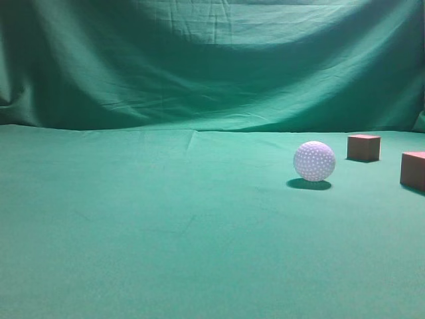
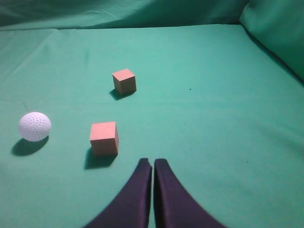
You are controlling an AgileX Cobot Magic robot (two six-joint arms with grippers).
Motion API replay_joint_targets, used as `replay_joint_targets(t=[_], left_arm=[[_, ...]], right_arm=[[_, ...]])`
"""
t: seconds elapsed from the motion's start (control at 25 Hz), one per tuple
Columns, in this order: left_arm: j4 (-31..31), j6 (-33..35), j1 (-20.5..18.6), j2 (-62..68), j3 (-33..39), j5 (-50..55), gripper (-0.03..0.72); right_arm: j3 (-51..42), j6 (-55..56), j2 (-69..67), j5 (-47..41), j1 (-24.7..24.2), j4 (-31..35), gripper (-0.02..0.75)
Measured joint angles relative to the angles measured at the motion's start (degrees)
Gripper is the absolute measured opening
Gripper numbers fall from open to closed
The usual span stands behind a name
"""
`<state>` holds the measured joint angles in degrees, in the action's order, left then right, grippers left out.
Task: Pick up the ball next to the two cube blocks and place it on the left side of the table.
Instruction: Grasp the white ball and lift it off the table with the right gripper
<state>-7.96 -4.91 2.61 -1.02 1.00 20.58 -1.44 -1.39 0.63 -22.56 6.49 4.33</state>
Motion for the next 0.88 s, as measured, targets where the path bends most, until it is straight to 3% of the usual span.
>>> replay_joint_targets(t=[0.88], left_arm=[[0.0,0.0,0.0,0.0,0.0,0.0,0.0]], right_arm=[[0.0,-0.41,0.0,0.16,0.0,-0.47,0.0]])
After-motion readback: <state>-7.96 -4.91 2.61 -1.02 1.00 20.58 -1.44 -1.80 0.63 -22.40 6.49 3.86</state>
